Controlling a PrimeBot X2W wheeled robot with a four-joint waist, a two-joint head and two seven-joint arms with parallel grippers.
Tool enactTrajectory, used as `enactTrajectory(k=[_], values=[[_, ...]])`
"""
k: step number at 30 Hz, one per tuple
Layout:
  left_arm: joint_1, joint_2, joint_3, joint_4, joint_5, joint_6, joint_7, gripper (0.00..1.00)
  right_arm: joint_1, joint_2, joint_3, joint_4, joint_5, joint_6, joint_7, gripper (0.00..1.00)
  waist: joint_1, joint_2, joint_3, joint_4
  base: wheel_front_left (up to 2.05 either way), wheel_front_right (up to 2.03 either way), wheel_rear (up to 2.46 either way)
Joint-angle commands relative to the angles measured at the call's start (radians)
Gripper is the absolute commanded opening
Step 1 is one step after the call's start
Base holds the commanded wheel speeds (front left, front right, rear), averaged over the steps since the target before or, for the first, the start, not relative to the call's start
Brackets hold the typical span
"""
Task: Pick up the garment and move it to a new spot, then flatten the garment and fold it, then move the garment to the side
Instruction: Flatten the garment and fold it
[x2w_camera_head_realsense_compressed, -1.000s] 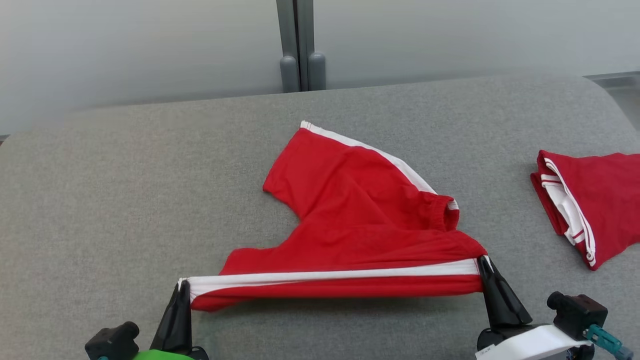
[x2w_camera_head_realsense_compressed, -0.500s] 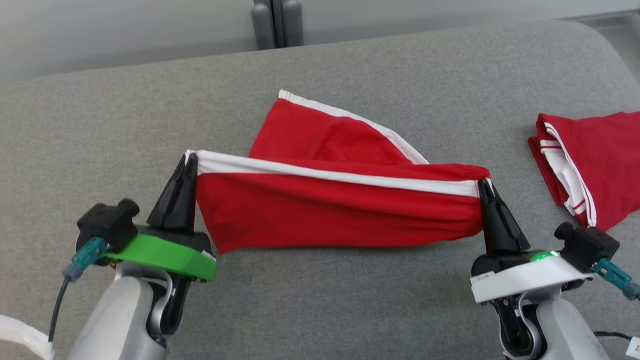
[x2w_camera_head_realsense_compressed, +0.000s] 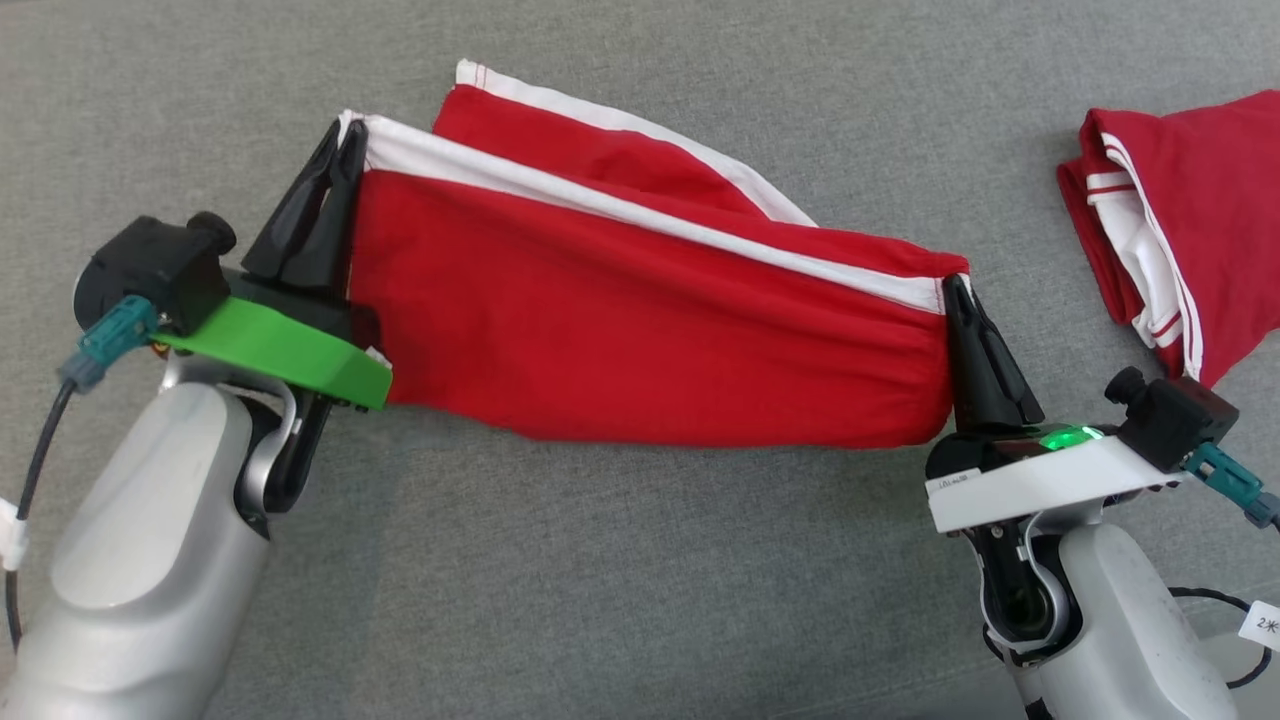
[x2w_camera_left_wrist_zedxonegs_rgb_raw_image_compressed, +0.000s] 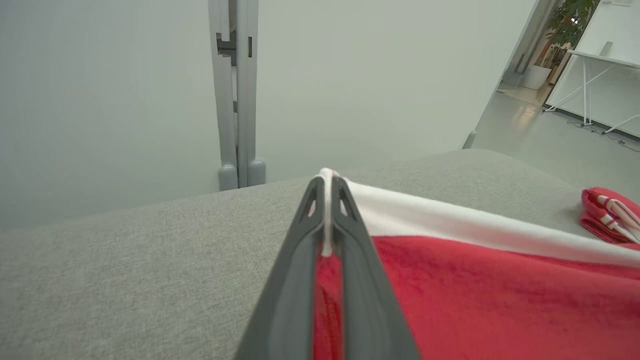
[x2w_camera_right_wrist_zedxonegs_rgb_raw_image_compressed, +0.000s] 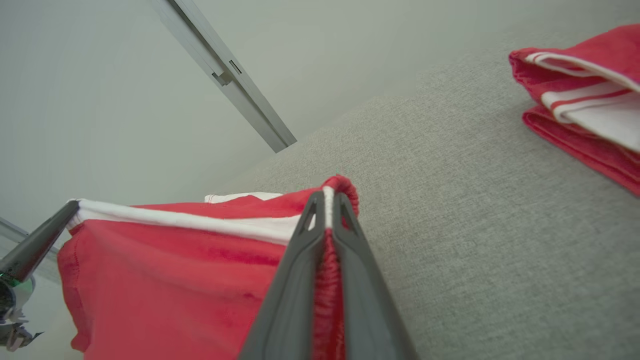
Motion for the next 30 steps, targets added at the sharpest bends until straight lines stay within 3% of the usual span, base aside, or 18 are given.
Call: enactTrajectory(k=[1,16,30], values=[[-0.04,0.016,-0.006,0.01,0.004,0.003,-0.002,0.0,-0.019,-0.004,0.002,-0.007,0.006,-0.002,-0.004,0.0,0.0,0.0,0.071,-0.052,0.0,0.0,0.0],[-0.253,0.066,-0.096,0.122,0.01,0.003,-0.002,0.0,-0.069,-0.004,0.031,-0.055,0.045,-0.002,-0.004,0.0,0.0,0.0,0.166,-0.11,0.0,0.0,0.0],[-0.242,0.048,-0.122,0.18,-0.01,0.003,-0.002,0.0,-0.085,-0.004,0.051,-0.082,0.054,-0.002,-0.004,0.0,0.0,0.0,0.16,-0.1,0.0,0.0,0.0]])
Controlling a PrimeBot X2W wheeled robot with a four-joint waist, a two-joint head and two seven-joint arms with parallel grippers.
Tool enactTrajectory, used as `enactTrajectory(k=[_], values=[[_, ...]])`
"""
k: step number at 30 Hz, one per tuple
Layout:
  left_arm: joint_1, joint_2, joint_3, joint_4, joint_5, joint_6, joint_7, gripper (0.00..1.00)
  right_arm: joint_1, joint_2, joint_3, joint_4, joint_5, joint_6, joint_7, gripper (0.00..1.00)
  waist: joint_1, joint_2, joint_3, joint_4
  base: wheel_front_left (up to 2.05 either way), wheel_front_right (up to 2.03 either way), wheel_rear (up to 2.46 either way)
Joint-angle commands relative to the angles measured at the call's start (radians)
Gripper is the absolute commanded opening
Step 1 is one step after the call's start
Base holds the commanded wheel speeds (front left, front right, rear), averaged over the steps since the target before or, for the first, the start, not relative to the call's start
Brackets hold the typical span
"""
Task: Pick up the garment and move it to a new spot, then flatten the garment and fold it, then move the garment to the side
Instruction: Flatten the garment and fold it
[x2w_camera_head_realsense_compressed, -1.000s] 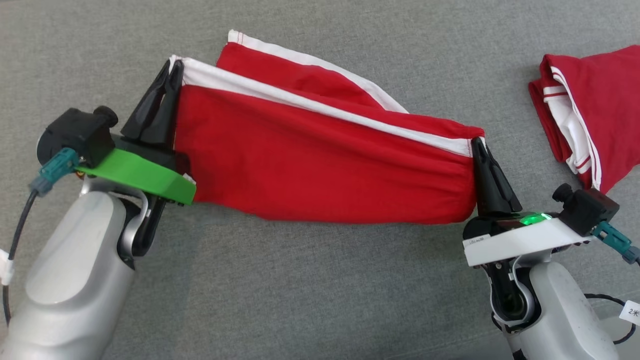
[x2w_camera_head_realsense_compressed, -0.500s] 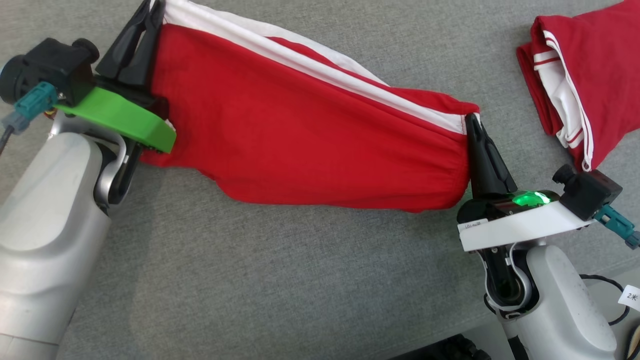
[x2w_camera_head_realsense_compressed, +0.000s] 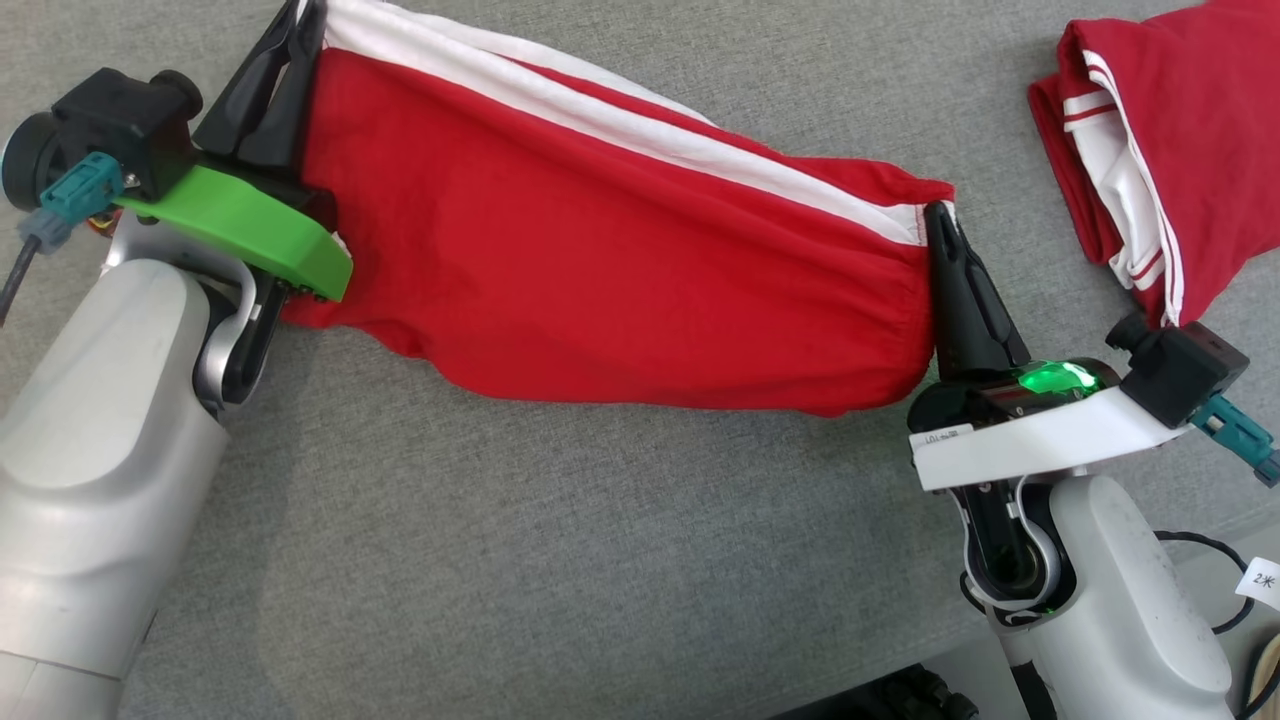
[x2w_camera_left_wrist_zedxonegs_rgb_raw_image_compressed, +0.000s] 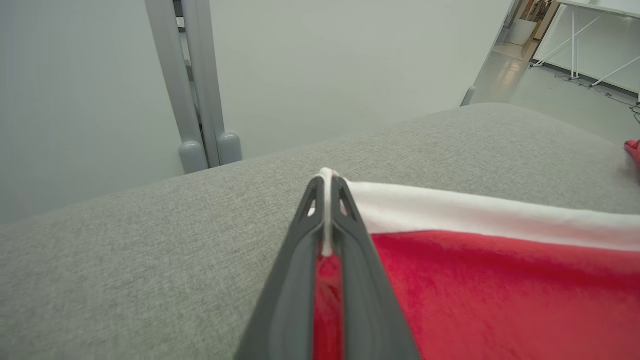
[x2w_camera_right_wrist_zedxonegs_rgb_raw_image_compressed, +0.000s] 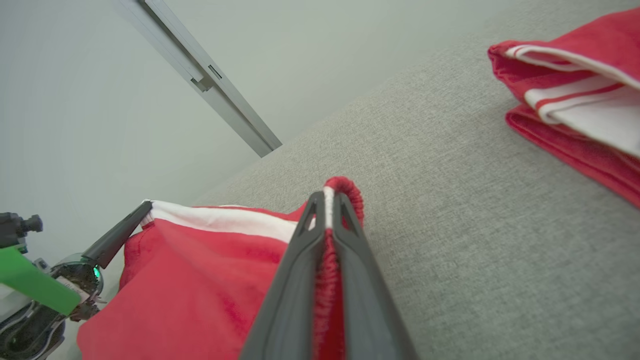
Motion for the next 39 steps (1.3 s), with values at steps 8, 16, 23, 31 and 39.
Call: enactTrajectory(k=[8,16,23,31,39], values=[[0.016,-0.017,-0.013,0.007,-0.028,0.003,-0.002,1.0,-0.007,-0.004,-0.028,0.022,-0.032,-0.002,-0.004,1.0,0.0,-0.0001,-0.028,0.022,0.0,0.0,0.0],[0.073,-0.027,-0.03,0.061,-0.051,0.003,-0.002,1.0,0.027,-0.004,-0.131,0.038,-0.115,-0.002,-0.004,1.0,0.0,-0.0001,-0.088,0.038,0.0,0.0,0.0],[0.073,-0.025,-0.169,0.18,-0.124,0.003,0.001,1.0,0.055,-0.004,-0.238,0.068,-0.22,-0.002,-0.004,1.0,0.0,-0.0001,-0.127,0.053,0.0,0.0,0.0],[0.048,-0.03,-0.322,0.291,-0.214,0.003,0.065,0.82,0.057,-0.004,-0.306,0.105,-0.285,-0.002,-0.004,1.0,0.0,-0.0001,-0.154,0.058,0.0,0.0,0.0],[0.039,-0.049,-0.368,0.37,-0.277,0.003,0.033,0.0,0.063,-0.004,-0.335,0.134,-0.364,-0.002,-0.004,1.0,0.0,-0.0001,-0.199,0.079,0.0,0.0,0.0]])
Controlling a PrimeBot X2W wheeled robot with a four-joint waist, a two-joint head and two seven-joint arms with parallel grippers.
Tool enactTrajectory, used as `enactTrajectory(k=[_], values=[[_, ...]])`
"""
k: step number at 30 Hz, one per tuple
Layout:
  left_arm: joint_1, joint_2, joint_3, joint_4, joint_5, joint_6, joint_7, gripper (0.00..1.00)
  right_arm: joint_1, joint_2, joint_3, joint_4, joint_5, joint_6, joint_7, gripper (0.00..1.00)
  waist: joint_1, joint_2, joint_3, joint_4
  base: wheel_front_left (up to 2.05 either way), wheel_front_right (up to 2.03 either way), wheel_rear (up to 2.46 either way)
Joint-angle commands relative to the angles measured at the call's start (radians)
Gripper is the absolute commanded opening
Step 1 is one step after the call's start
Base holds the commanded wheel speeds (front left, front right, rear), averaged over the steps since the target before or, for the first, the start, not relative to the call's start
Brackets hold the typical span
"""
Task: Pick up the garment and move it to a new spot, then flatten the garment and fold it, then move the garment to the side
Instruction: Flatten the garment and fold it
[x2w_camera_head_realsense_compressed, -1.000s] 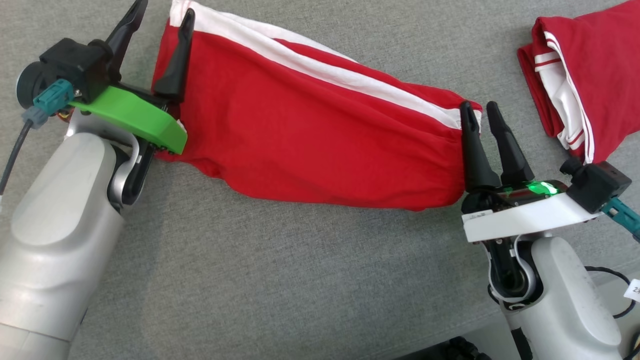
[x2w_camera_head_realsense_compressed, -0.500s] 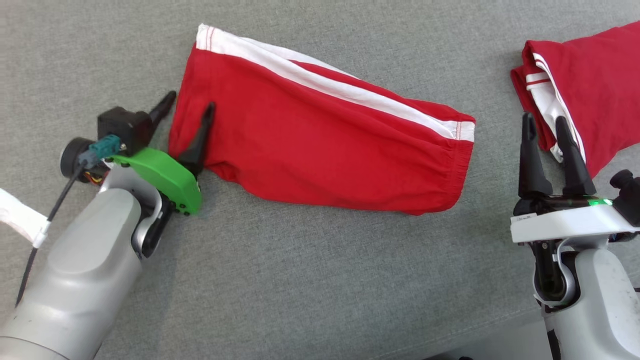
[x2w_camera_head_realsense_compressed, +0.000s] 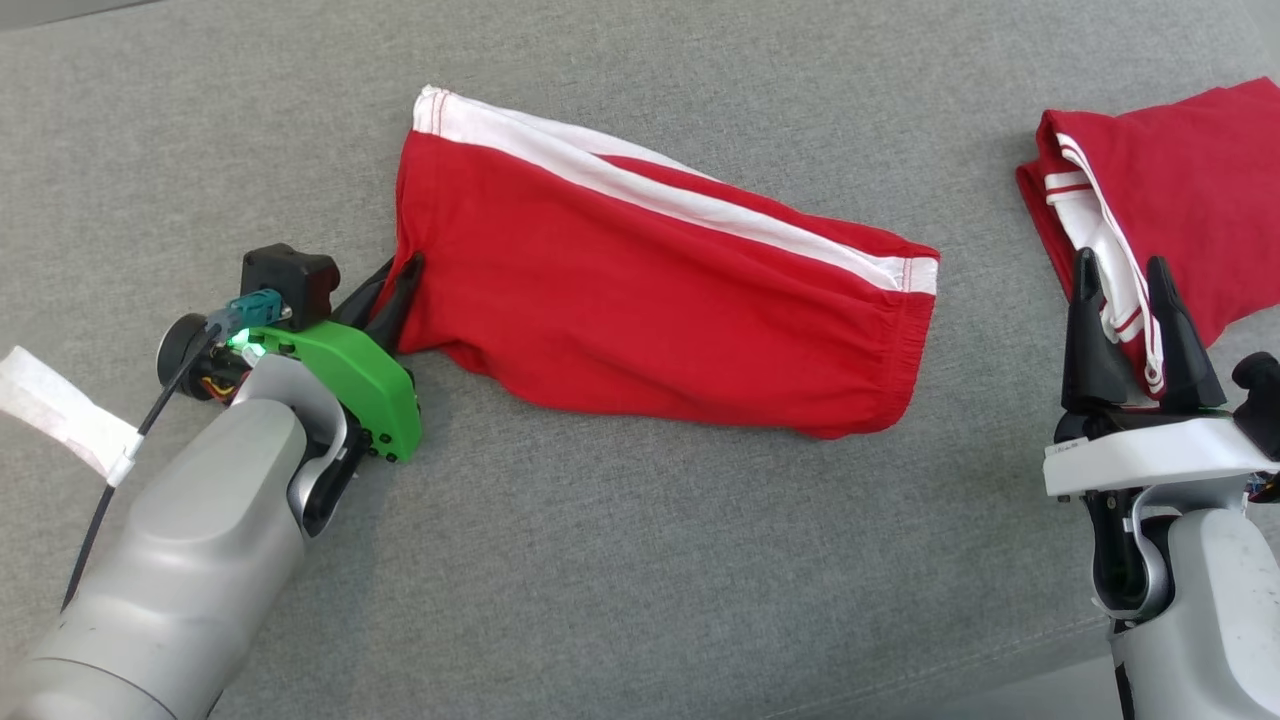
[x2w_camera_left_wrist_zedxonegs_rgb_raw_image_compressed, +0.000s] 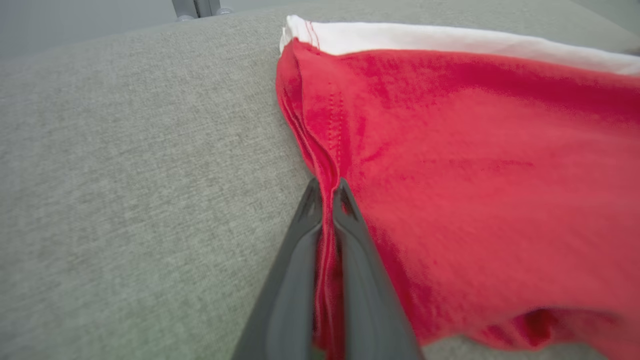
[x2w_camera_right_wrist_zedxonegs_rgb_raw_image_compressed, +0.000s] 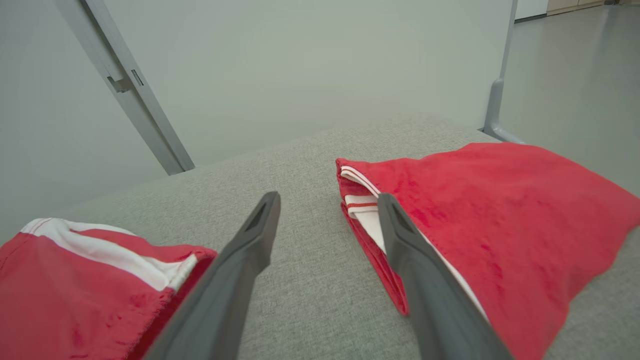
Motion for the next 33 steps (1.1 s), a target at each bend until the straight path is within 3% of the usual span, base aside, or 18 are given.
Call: enactTrajectory(k=[1,11,25,26,27,28,33], values=[[0.012,0.004,0.001,0.029,-0.015,0.003,-0.006,0.0,0.014,-0.004,-0.007,0.011,-0.017,-0.002,-0.004,1.0,0.0,0.0,-0.024,0.018,0.0,0.0,0.0],[0.085,-0.032,0.051,0.101,-0.067,0.003,-0.036,0.0,0.029,-0.004,-0.02,0.079,-0.103,-0.002,-0.004,1.0,0.0,0.0,-0.129,0.116,0.0,0.0,0.0],[0.344,-0.084,0.311,0.001,0.034,0.037,-0.035,0.0,0.073,-0.004,-0.002,0.166,-0.166,-0.002,-0.004,1.0,0.0,0.0,-0.232,0.249,0.0,0.0,0.0],[0.37,-0.09,0.348,-0.022,0.071,0.039,-0.035,0.04,0.072,-0.004,0.013,0.173,-0.173,-0.002,-0.004,1.0,0.0,0.0,-0.232,0.263,0.0,0.0,0.0],[0.378,-0.093,0.364,-0.033,0.087,0.042,-0.036,0.58,0.067,-0.004,0.022,0.173,-0.179,-0.002,-0.004,1.0,0.0,0.0,-0.231,0.267,0.0,0.0,0.0],[0.388,-0.099,0.386,-0.048,0.108,0.043,-0.036,1.0,0.061,-0.004,0.039,0.169,-0.191,-0.002,-0.004,1.0,0.0,0.0,-0.229,0.274,0.0,0.0,0.0],[0.43,-0.122,0.488,-0.122,0.204,0.04,-0.035,1.0,0.02,-0.004,0.132,0.161,-0.203,-0.002,-0.004,1.0,0.0,0.0,-0.219,0.306,0.0,0.0,0.0]])
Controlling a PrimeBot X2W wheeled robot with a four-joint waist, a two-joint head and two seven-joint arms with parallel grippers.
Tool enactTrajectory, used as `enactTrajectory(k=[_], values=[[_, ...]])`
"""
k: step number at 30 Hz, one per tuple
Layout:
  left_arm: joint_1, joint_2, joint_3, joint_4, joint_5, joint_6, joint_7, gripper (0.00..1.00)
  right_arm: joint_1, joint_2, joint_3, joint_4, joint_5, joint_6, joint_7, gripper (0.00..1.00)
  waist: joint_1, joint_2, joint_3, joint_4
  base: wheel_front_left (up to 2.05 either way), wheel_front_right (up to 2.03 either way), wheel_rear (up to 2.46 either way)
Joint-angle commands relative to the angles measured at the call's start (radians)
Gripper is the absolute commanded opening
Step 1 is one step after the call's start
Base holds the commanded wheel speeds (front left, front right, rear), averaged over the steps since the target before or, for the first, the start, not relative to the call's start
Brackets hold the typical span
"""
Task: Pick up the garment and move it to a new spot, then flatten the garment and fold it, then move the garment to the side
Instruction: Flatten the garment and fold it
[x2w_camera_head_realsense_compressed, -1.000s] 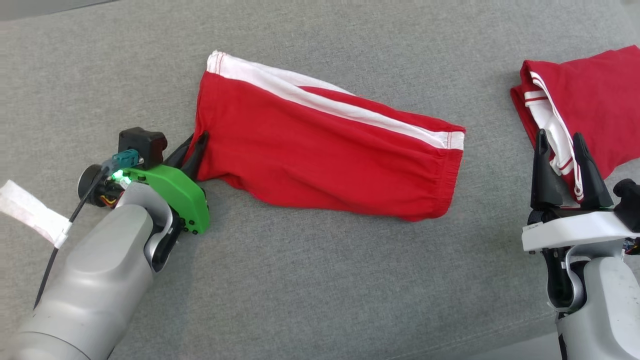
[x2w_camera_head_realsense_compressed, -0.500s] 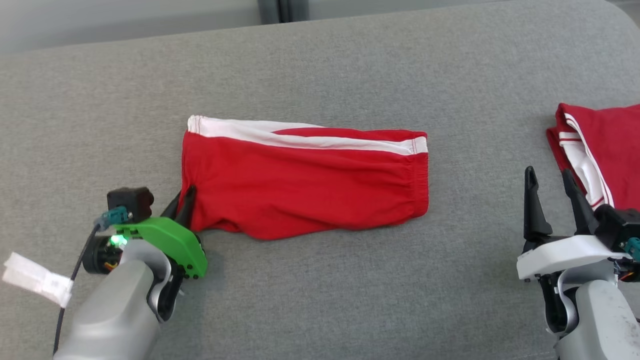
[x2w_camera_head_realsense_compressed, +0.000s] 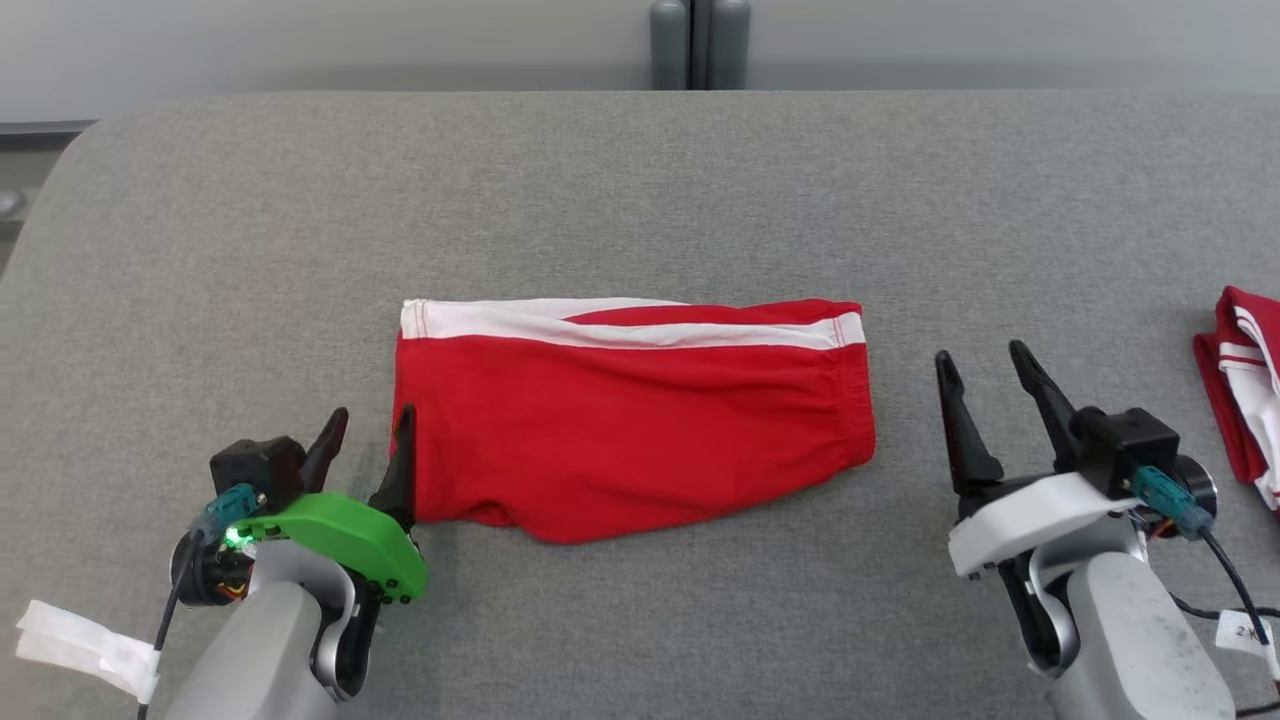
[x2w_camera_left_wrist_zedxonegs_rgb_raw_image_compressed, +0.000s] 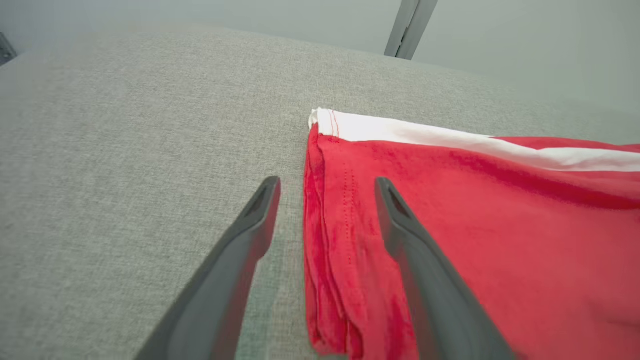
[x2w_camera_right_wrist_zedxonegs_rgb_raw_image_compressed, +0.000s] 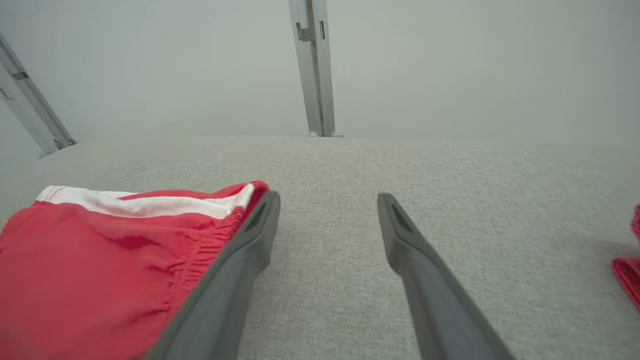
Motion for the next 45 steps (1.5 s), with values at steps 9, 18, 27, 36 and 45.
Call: enactTrajectory(k=[9,18,27,36,45], values=[[0.088,-0.064,0.116,-0.038,0.133,-0.031,-0.003,1.0,-0.102,-0.005,0.128,0.16,0.058,-0.002,-0.004,1.0,0.0,0.0,0.013,0.1,0.0,0.0,0.0],[0.094,-0.084,0.126,-0.039,0.161,-0.039,-0.003,1.0,-0.154,-0.005,0.163,0.426,0.15,-0.002,-0.002,1.0,0.0,0.0,0.032,0.155,0.0,0.0,0.0],[0.099,-0.072,0.111,-0.053,0.147,-0.04,-0.003,1.0,-0.139,0.006,0.3,0.495,0.351,0.002,0.006,0.17,0.0,0.0,0.041,0.158,0.0,0.0,0.0],[0.115,-0.062,0.108,-0.059,0.151,-0.04,-0.003,1.0,-0.147,-0.008,0.168,0.478,0.361,-0.002,0.001,0.0,0.0,0.0,0.024,0.128,0.0,0.0,0.0],[0.142,-0.069,0.106,-0.07,0.169,-0.04,-0.003,1.0,-0.126,-0.007,-0.163,0.407,0.165,-0.002,-0.003,0.0,0.0,0.0,-0.013,0.061,0.0,0.0,0.0]])
